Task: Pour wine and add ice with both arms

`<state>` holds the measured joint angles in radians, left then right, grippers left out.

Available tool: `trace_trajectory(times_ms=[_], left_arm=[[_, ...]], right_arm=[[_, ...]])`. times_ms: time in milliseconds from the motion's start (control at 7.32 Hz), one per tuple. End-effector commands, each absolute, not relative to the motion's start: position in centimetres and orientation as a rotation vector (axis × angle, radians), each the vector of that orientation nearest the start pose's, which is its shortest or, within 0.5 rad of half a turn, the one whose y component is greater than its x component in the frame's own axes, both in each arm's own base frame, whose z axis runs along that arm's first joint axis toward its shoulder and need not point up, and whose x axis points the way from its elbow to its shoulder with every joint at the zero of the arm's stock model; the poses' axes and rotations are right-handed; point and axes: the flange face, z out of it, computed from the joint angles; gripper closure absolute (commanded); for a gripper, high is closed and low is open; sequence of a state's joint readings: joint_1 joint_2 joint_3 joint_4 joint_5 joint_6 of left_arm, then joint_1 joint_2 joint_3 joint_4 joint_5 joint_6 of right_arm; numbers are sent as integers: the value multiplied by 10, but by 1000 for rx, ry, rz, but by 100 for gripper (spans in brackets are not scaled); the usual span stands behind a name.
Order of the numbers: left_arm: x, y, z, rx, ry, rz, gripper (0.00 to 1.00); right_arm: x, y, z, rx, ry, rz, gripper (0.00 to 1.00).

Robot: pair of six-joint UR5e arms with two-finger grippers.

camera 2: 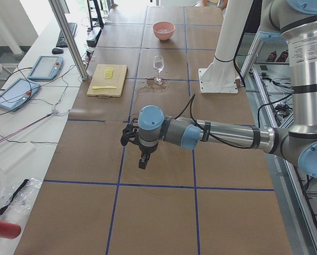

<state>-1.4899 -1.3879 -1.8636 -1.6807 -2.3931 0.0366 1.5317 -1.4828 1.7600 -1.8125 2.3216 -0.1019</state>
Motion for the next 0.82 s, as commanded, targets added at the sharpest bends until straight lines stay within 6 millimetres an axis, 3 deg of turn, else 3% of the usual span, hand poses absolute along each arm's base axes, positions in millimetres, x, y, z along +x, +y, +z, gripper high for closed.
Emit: trace_trajectory(times_ms=[0, 273, 410, 683], left_arm=[[-51, -414, 590, 155, 815, 167, 0], [-55, -399, 606, 127, 815, 147, 0], [-57, -402, 596, 158, 814, 155, 0], [-54, -406, 605, 134, 813, 153, 0]], right_arm=[[53, -511, 557, 37, -770, -117, 0], [52, -508, 568, 16, -775, -108, 0], [52, -507, 572, 8, -775, -105, 0], [52, -505, 575, 4, -774, -105, 0]])
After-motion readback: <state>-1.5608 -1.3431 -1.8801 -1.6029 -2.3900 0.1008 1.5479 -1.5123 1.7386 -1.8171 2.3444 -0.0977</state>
